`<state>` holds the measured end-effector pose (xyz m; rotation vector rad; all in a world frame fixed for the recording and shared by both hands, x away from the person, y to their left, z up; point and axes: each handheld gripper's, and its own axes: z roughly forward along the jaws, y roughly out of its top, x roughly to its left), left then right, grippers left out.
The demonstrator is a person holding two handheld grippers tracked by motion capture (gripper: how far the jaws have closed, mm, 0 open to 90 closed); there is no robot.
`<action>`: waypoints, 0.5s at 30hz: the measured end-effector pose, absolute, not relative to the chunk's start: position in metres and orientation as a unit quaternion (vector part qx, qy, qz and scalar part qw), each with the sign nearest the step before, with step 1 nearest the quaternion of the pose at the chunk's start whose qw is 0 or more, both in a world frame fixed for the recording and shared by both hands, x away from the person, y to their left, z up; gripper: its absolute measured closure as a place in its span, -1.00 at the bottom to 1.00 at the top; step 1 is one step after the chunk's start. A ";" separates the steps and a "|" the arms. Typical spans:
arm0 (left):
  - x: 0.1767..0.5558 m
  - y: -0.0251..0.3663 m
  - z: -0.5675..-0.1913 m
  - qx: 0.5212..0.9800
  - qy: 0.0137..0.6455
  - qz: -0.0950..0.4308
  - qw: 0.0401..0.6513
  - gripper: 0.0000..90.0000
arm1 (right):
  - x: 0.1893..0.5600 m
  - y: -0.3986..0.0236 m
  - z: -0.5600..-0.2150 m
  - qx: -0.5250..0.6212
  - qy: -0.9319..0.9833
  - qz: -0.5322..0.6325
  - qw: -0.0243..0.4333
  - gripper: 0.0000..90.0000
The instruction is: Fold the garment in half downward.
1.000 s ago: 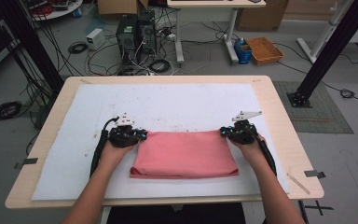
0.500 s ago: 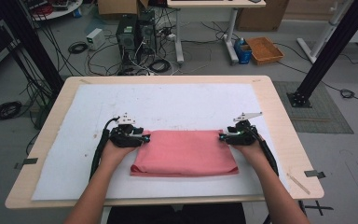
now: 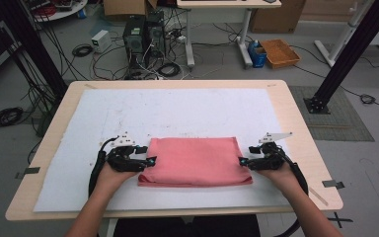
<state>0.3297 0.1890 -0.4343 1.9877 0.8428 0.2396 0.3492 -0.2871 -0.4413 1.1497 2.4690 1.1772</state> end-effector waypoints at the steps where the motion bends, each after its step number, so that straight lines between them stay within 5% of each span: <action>1: 0.327 0.189 -0.434 0.813 0.339 0.098 0.463 -0.13 | 0.347 -0.287 -0.441 0.384 0.830 0.396 0.086 -0.34; 15: 0.304 0.199 -0.429 0.809 0.352 0.120 0.455 -0.18 | 0.352 -0.267 -0.417 0.348 0.837 0.413 0.092 -0.37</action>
